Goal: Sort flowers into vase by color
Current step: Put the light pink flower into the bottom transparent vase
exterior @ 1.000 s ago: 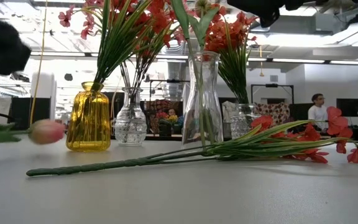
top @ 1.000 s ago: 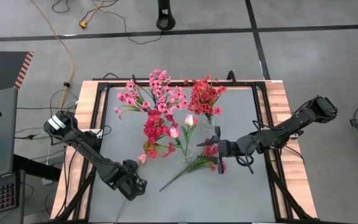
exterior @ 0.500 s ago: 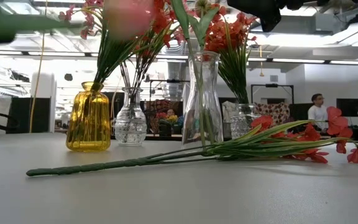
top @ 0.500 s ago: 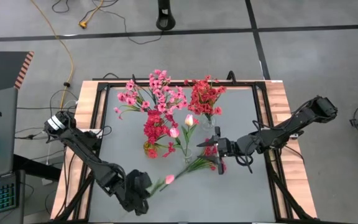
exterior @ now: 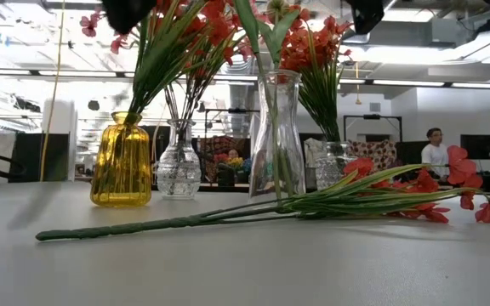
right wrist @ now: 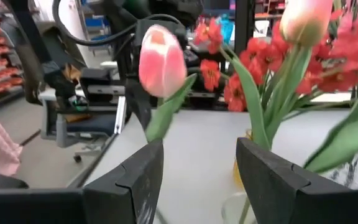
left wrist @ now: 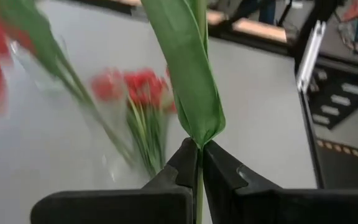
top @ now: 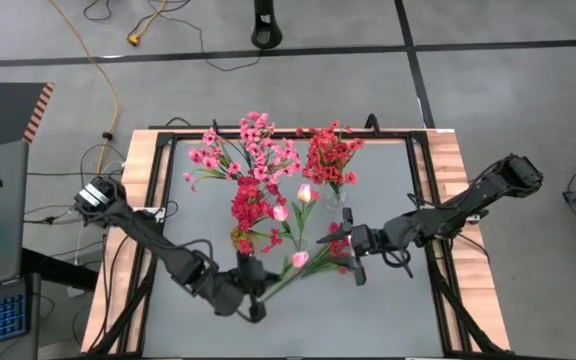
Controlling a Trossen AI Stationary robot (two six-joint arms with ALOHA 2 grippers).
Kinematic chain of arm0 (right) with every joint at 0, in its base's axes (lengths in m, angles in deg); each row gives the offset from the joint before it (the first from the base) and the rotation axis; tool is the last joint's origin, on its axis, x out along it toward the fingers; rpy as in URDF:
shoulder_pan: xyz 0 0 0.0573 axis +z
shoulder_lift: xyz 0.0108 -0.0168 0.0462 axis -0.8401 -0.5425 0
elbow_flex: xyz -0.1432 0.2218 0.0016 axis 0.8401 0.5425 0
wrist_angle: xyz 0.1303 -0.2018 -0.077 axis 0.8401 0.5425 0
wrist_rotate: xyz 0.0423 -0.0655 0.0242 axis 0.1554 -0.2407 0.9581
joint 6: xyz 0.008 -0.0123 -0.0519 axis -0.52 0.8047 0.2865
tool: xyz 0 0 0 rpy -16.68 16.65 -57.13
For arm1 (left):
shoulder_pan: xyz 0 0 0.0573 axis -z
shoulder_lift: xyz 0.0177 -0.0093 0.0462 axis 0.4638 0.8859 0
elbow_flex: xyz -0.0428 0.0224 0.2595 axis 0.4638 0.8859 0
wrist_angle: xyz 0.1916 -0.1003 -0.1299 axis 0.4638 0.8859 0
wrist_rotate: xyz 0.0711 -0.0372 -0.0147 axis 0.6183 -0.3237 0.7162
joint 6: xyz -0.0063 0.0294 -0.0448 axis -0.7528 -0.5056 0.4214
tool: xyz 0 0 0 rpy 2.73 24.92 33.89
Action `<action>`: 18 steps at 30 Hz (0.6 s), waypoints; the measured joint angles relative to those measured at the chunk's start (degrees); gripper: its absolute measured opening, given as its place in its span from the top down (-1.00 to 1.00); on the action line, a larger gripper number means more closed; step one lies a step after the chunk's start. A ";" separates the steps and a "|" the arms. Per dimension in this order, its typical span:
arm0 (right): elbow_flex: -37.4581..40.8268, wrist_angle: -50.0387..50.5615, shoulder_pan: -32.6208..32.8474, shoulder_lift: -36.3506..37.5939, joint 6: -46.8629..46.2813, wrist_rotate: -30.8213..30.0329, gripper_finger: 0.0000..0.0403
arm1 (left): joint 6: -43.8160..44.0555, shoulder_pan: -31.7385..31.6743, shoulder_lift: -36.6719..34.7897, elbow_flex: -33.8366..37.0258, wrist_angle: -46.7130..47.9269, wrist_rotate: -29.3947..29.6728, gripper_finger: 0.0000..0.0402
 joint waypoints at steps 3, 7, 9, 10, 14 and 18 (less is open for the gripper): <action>0.00 -1.78 -0.02 0.00 0.12 0.00 -0.14 | -5.74 -2.17 0.00 0.00 -4.82 0.61 1.00; 0.00 -2.40 -0.02 0.00 0.62 0.00 -0.14 | -12.44 -4.75 0.00 0.02 -11.31 0.51 1.00; 0.00 -2.45 -0.02 0.00 0.58 0.01 -0.14 | -15.43 -5.71 0.00 0.04 -14.79 0.51 1.00; 0.00 -2.52 -0.02 0.00 0.58 0.01 -0.14 | -16.77 -6.12 0.02 0.04 -16.73 0.48 1.00; 0.00 -2.51 -0.02 0.00 0.58 0.00 -0.14 | -23.18 -7.16 0.02 0.04 -25.24 0.41 1.00; 0.00 -2.32 -0.02 0.00 0.58 0.02 -0.14 | -29.68 -7.76 0.02 0.04 -32.95 0.40 1.00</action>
